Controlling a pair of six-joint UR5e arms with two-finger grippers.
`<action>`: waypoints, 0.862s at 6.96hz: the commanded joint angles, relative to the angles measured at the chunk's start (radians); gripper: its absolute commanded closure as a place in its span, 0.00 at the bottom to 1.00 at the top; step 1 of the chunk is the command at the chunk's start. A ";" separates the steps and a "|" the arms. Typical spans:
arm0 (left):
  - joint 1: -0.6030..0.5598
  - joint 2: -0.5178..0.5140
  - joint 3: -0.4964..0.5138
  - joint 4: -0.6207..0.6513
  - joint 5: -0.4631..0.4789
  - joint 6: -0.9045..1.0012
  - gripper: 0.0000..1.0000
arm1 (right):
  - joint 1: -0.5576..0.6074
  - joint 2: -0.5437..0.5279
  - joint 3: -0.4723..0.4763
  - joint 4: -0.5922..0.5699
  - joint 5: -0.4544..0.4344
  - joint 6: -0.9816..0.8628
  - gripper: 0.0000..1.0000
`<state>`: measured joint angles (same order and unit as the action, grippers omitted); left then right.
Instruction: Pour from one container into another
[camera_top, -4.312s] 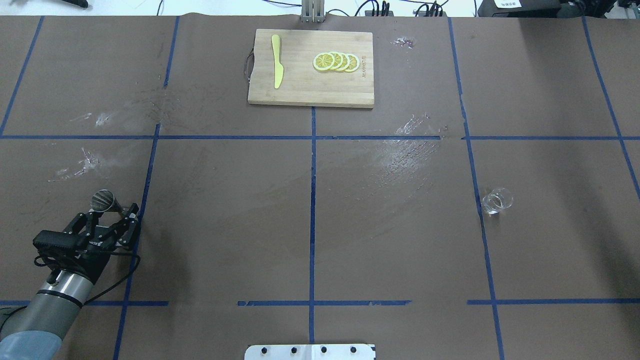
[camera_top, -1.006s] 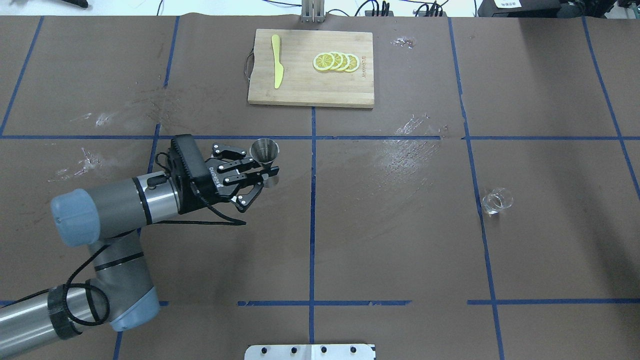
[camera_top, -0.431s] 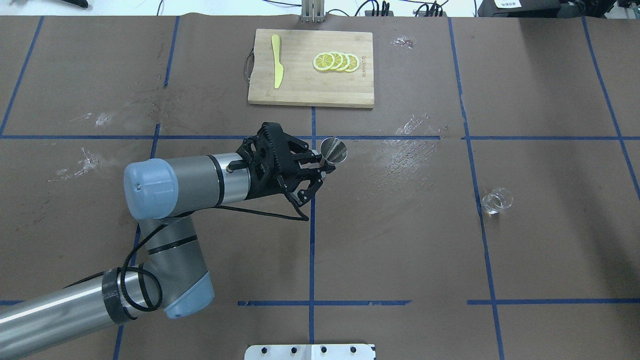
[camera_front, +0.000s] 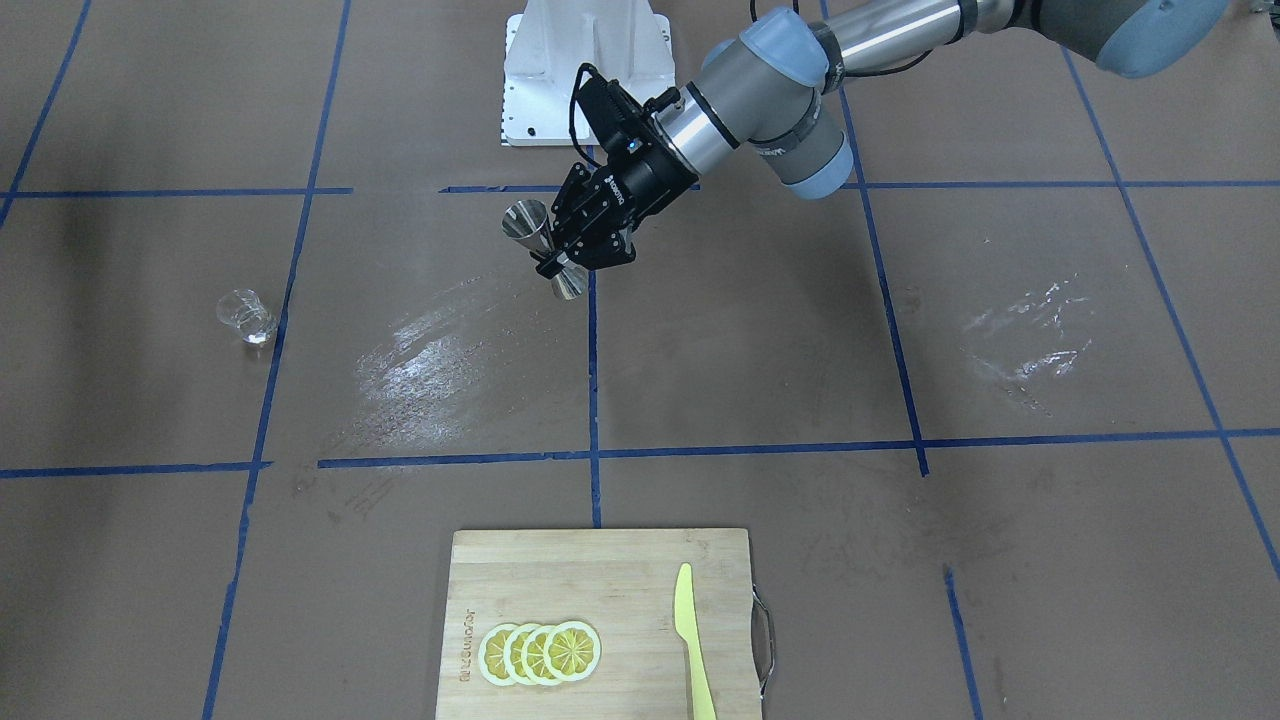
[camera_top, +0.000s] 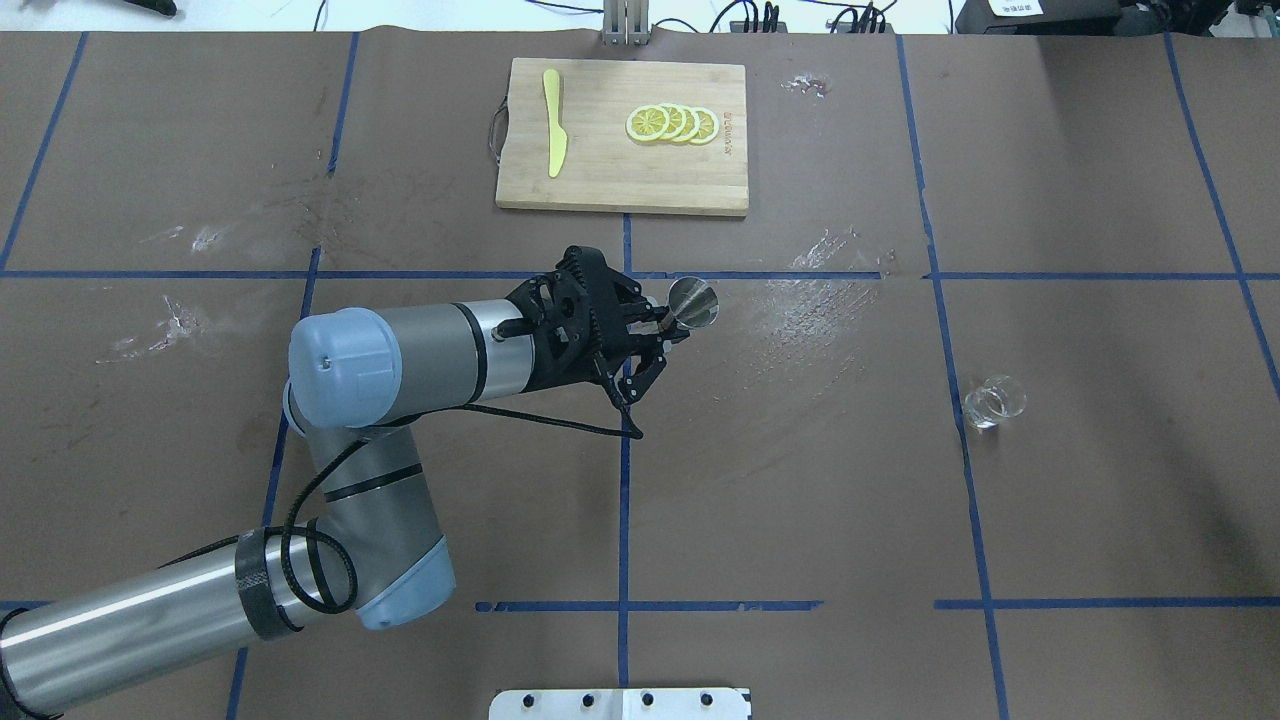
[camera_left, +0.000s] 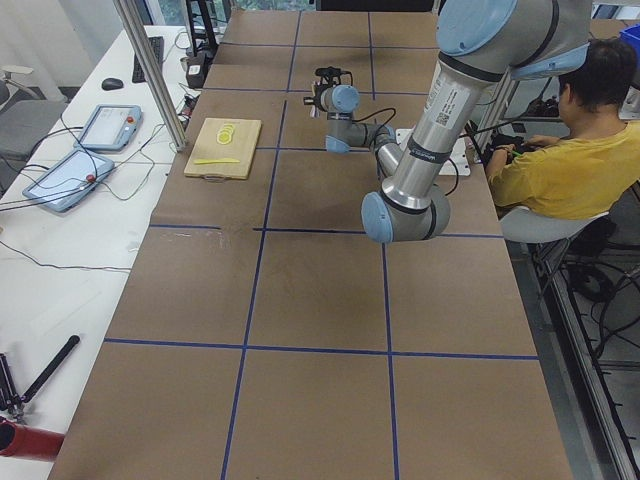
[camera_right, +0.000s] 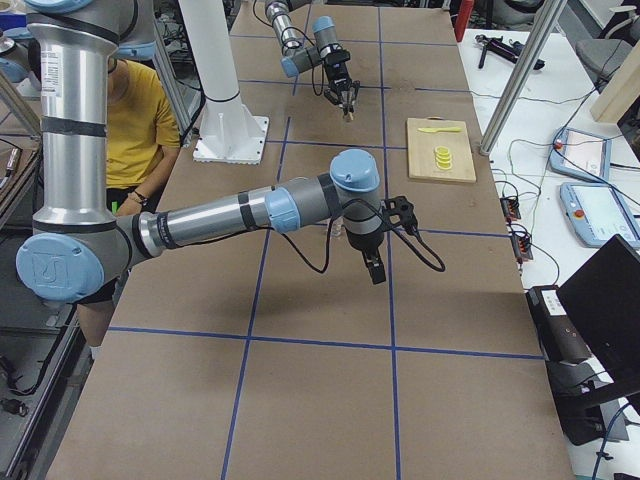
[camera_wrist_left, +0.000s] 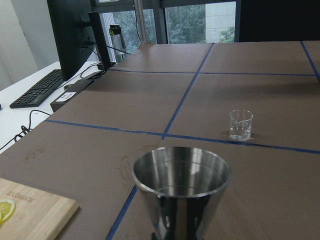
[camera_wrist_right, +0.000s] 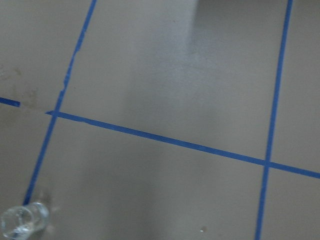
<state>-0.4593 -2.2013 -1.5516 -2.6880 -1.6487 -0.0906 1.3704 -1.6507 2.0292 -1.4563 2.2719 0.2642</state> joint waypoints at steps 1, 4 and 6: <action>0.001 0.000 0.004 -0.001 0.003 0.000 1.00 | -0.237 -0.065 0.057 0.261 -0.183 0.445 0.00; -0.001 0.000 0.002 -0.003 0.004 -0.001 1.00 | -0.547 -0.229 0.054 0.662 -0.579 0.743 0.00; -0.001 0.002 0.004 -0.003 0.004 0.000 1.00 | -0.666 -0.271 0.054 0.770 -0.778 0.835 0.00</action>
<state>-0.4600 -2.2003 -1.5491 -2.6905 -1.6445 -0.0909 0.7840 -1.8972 2.0832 -0.7528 1.6223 1.0273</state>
